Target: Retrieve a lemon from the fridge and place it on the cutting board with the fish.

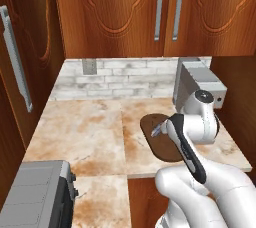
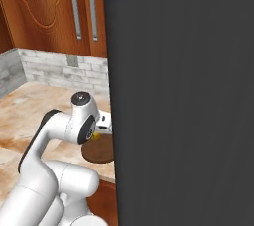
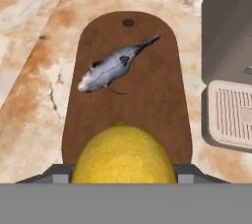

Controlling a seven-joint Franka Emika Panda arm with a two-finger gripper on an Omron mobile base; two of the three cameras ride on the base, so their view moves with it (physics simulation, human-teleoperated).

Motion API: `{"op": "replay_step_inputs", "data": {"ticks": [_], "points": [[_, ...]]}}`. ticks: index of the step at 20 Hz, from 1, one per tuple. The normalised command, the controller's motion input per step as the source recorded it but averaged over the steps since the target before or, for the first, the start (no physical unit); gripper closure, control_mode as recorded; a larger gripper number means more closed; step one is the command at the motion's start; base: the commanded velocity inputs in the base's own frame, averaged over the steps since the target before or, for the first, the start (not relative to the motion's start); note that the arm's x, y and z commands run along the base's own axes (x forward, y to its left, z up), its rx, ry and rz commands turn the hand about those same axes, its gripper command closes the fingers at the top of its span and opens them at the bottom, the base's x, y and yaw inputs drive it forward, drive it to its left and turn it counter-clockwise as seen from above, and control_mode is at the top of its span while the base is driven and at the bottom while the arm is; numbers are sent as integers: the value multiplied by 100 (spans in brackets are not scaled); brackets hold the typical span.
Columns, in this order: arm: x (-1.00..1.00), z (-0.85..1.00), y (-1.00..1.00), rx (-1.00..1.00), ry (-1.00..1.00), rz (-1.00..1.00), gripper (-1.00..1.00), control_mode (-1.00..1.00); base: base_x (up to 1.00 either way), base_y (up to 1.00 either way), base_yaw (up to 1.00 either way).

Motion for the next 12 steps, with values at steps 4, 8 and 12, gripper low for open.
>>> {"op": "replay_step_inputs", "data": {"ticks": [4, 8, 12], "points": [[37, -34, 0, 0, 0, 2, 100, -100, 0, 0, 0], [29, -37, 0, 0, 0, 3, 100, -100, 0, 0, 0], [40, -36, 0, 0, -2, 5, 100, -100, 0, 0, 0]]}}
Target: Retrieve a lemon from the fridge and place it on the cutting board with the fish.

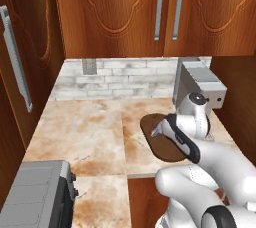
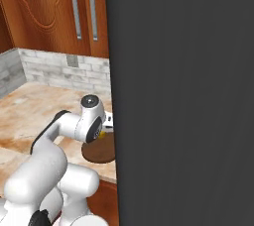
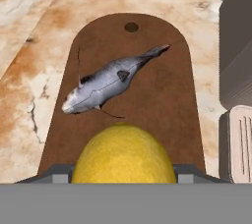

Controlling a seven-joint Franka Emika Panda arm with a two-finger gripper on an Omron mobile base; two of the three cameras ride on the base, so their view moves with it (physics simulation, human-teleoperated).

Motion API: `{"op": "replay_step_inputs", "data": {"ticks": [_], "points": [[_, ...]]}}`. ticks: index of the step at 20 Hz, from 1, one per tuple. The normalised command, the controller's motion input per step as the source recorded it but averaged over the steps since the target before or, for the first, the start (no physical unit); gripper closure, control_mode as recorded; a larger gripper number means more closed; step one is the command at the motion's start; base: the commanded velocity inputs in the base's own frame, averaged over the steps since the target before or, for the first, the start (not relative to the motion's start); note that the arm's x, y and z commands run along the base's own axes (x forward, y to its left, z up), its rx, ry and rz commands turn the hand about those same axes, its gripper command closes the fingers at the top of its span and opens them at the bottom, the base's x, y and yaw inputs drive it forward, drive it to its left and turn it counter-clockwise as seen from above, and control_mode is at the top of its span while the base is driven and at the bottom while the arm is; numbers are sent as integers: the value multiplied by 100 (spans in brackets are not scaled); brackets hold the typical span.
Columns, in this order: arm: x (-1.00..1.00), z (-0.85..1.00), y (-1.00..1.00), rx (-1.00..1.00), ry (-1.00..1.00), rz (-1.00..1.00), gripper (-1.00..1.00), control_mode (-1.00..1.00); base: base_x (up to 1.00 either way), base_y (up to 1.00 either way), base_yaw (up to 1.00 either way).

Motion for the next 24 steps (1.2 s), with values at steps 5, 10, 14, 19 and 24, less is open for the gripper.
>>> {"op": "replay_step_inputs", "data": {"ticks": [5, 10, 14, 19, 24], "points": [[10, -23, 0, 0, 0, 3, 100, -100, 0, 0, 0], [0, -22, 0, 0, 0, 0, 100, -100, 0, 0, 0], [0, -25, 1, 0, 0, 0, 100, -100, 0, 0, 0], [0, -23, 6, 0, 0, 0, 100, -100, 0, 0, 0], [0, -18, 5, 0, 0, 0, -100, -100, 0, 0, 0]]}}
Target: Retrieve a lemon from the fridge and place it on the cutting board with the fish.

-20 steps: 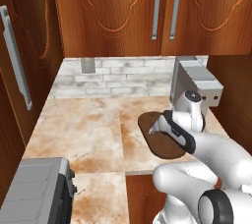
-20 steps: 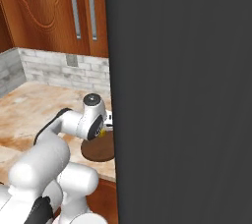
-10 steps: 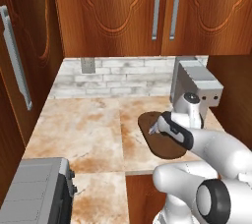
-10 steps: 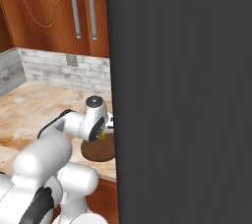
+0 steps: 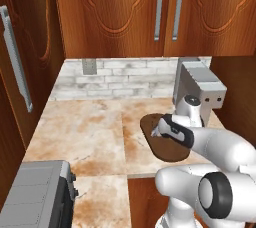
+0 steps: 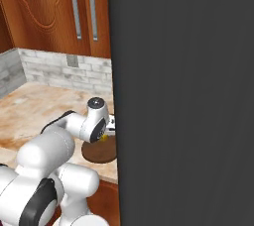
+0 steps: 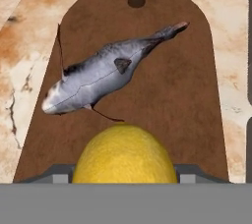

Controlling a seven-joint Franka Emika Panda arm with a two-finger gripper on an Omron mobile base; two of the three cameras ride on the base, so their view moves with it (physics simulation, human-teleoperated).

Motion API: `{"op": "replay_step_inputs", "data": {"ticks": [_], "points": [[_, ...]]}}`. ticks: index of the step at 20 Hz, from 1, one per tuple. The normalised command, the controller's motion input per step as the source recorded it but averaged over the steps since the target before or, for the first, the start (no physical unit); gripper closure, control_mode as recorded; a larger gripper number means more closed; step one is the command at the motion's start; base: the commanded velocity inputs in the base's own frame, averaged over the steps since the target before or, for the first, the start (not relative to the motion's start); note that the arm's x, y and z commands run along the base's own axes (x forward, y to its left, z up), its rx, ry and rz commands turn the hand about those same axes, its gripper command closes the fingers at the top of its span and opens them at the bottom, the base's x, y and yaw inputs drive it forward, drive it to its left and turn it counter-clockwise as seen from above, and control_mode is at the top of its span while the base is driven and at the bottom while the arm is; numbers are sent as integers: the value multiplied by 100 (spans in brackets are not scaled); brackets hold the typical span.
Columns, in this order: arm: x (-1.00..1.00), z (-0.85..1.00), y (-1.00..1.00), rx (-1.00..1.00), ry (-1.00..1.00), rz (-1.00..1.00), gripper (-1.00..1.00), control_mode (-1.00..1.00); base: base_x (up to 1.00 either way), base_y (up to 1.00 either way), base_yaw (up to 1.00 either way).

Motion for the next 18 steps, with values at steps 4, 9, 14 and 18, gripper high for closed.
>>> {"op": "replay_step_inputs", "data": {"ticks": [4, 9, 14, 18], "points": [[0, -10, 0, 0, 0, 0, -100, -100, 0, 0, 0], [0, -2, 0, 0, 0, 0, -100, -100, 0, 0, 0], [-16, 11, 0, -2, 0, 0, -100, -100, 0, 0, 0], [-50, 47, 0, -3, 0, -3, -100, -100, 0, 0, 0]]}}
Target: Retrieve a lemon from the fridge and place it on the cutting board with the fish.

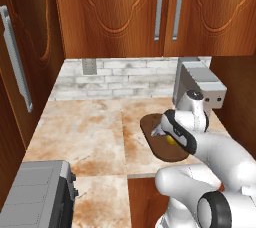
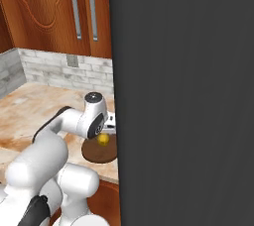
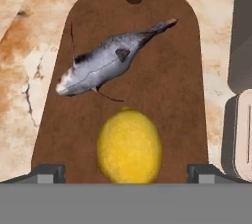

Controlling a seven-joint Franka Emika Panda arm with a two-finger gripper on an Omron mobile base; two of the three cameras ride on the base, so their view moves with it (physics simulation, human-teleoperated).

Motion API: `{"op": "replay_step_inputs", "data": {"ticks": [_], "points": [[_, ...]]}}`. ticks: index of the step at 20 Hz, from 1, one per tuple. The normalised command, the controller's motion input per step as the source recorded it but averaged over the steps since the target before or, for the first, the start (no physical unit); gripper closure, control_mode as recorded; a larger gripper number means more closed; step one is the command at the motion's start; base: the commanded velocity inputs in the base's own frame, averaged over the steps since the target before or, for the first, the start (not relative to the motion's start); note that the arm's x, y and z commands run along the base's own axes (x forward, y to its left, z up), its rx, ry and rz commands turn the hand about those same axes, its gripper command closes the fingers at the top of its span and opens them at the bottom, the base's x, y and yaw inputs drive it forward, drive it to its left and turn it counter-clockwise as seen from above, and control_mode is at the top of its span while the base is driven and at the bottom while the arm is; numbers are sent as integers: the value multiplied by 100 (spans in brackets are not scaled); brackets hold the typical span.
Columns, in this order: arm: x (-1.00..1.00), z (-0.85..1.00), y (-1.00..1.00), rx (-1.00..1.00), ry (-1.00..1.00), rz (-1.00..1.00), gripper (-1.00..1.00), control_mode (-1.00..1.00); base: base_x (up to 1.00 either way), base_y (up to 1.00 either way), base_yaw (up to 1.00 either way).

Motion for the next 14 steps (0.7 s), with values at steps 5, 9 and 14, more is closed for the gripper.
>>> {"op": "replay_step_inputs", "data": {"ticks": [5, 9, 14], "points": [[-64, 61, 3, -1, 0, -8, -100, -100, 0, 0, 0], [-91, 40, 2, 0, 0, -12, -100, -100, 0, 0, 0], [-70, 42, 8, 0, 0, -19, -100, -100, 0, 0, 0]]}}
